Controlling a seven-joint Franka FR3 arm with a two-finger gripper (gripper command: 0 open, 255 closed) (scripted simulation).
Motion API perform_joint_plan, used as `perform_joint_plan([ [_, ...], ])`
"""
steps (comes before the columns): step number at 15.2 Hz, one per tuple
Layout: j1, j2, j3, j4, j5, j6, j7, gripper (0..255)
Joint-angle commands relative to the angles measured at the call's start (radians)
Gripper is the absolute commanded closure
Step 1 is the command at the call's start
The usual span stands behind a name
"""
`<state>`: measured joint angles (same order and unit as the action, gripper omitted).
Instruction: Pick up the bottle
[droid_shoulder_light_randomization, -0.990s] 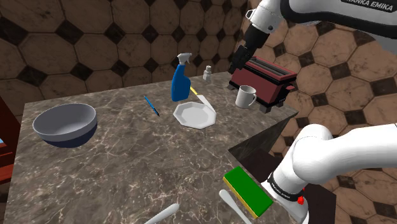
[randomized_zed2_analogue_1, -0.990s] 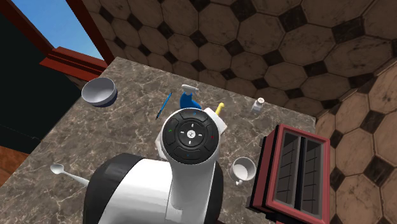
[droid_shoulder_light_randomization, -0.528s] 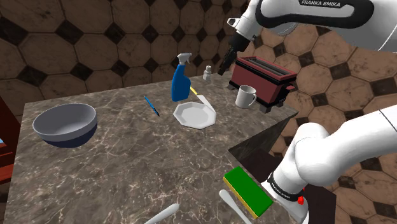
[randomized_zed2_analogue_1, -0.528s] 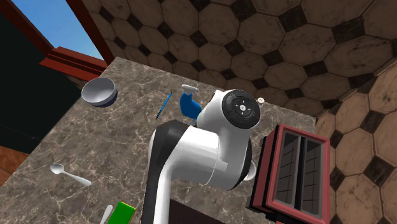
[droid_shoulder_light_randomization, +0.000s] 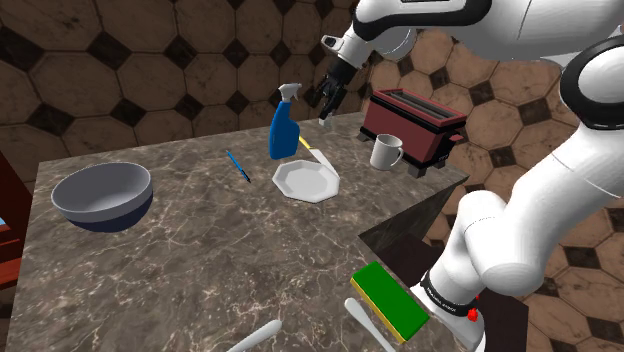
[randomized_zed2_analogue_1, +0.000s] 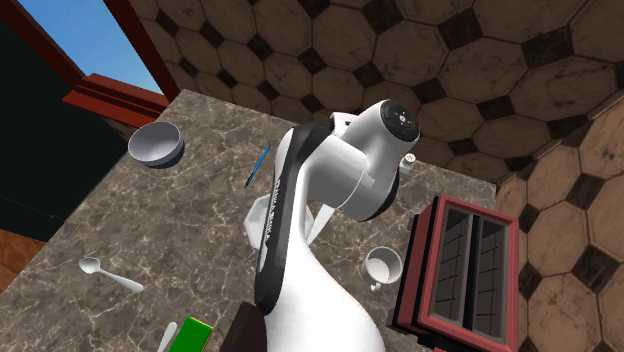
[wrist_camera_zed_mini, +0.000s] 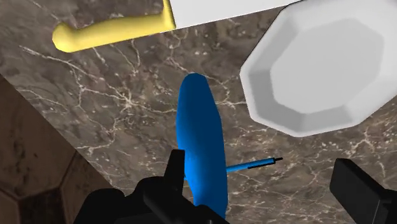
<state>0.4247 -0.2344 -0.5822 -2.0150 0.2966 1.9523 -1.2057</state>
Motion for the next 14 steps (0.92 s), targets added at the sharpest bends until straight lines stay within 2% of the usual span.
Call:
perform_joint_plan([
  [1,0.040,0.111,-0.049,0.083,0.090,-0.027,-0.172,0],
  [4,0.053,0.275,-0.081,0.218,0.220,-0.104,-0.391,0],
  [5,0.046,0.308,-0.078,0.247,0.245,-0.122,-0.431,0],
  [14,0.043,0.324,-0.070,0.166,0.270,-0.041,-0.480,0],
])
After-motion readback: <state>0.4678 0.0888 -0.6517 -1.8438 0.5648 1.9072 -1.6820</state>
